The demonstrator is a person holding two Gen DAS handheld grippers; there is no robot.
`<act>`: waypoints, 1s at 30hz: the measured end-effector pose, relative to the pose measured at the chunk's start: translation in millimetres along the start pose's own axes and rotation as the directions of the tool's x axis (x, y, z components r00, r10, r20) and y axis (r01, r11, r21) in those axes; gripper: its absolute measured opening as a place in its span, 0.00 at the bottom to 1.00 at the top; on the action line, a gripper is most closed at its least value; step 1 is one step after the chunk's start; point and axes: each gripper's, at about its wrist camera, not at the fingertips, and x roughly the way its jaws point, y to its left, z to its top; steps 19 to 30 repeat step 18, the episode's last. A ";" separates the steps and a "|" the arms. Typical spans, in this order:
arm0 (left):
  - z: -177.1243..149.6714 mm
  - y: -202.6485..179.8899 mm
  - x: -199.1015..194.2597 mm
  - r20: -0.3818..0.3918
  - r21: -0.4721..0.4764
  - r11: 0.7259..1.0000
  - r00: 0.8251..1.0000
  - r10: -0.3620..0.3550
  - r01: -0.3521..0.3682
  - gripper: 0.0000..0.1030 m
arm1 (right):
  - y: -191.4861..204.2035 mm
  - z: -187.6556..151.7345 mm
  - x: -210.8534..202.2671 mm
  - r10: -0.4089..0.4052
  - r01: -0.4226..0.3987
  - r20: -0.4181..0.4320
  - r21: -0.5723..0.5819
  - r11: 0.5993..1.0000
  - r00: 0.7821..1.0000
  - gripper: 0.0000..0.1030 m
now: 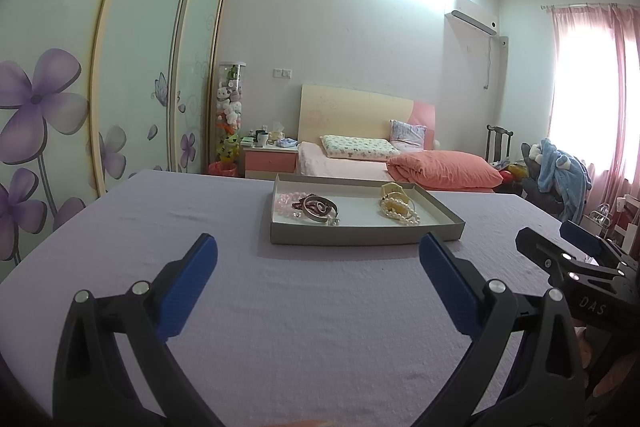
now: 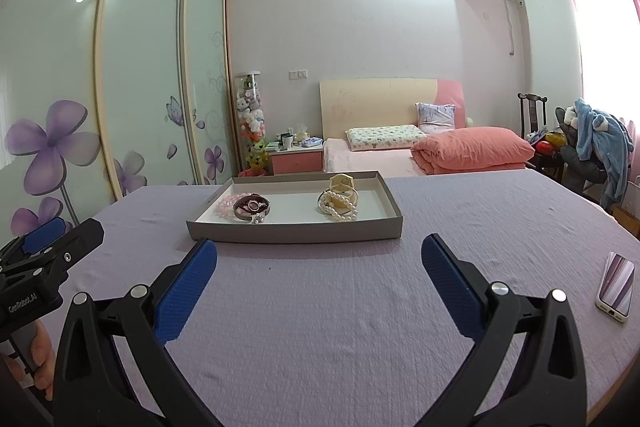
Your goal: Organize jewelry
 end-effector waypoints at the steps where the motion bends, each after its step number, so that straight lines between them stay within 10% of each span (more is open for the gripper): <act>1: 0.0 0.0 0.3 0.000 0.001 1.000 1.000 0.000 0.000 0.96 | -0.2 0.2 -0.1 0.000 0.000 0.000 -0.001 1.000 1.000 0.98; 30: 1.6 0.7 -0.5 -0.005 0.004 1.000 1.000 0.001 -0.001 0.96 | -1.5 -0.6 -0.4 0.000 0.000 -0.001 0.001 1.000 1.000 0.98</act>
